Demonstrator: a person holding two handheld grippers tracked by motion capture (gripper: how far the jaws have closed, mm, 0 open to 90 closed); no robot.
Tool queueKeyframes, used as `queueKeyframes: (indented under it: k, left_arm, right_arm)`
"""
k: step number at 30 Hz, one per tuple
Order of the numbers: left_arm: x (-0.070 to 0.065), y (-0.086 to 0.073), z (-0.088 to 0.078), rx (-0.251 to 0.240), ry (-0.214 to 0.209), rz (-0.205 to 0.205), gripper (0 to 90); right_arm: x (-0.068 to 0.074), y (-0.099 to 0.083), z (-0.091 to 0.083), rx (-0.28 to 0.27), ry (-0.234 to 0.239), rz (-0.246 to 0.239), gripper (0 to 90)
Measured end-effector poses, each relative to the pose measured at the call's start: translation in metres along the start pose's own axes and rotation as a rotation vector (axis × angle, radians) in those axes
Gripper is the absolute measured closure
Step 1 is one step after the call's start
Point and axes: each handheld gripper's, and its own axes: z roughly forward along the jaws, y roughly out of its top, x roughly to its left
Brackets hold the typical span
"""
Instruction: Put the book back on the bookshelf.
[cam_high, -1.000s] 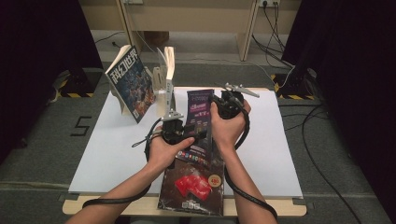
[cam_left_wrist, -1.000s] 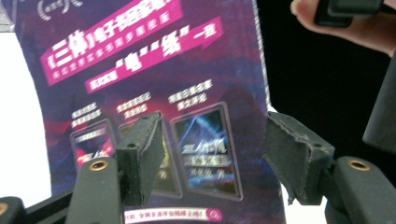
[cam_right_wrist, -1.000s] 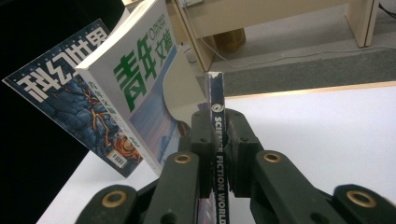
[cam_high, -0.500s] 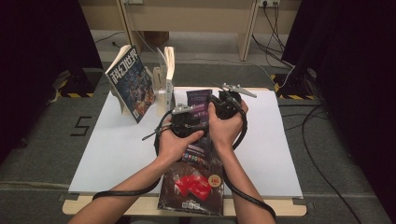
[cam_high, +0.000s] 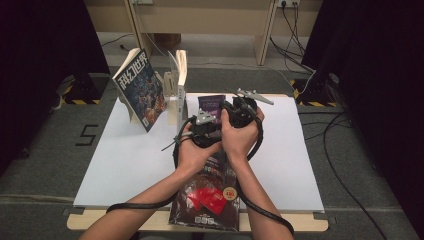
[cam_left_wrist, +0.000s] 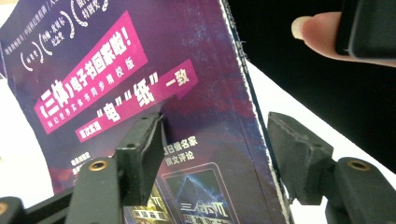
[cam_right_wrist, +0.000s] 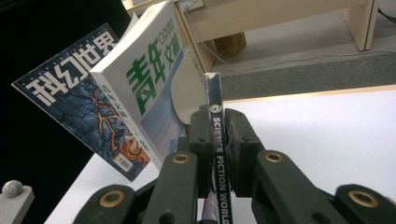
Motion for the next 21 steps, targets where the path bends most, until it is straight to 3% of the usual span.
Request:
queueKeyframes:
  k: [3,8,21]
  left_arm:
    - [0.003,-0.002,-0.005,0.008,-0.014,-0.001,43.0]
    - [0.008,-0.006,-0.012,0.024,-0.017,0.009,60.0]
    - [0.016,-0.01,-0.025,0.067,-0.005,-0.031,75.3]
  right_arm:
    - [0.0,0.0,-0.001,0.0,0.0,-0.003,83.6]
    - [0.001,-0.001,-0.001,0.011,0.007,-0.006,83.2]
    - [0.01,-0.005,0.003,0.046,0.017,-0.02,78.6]
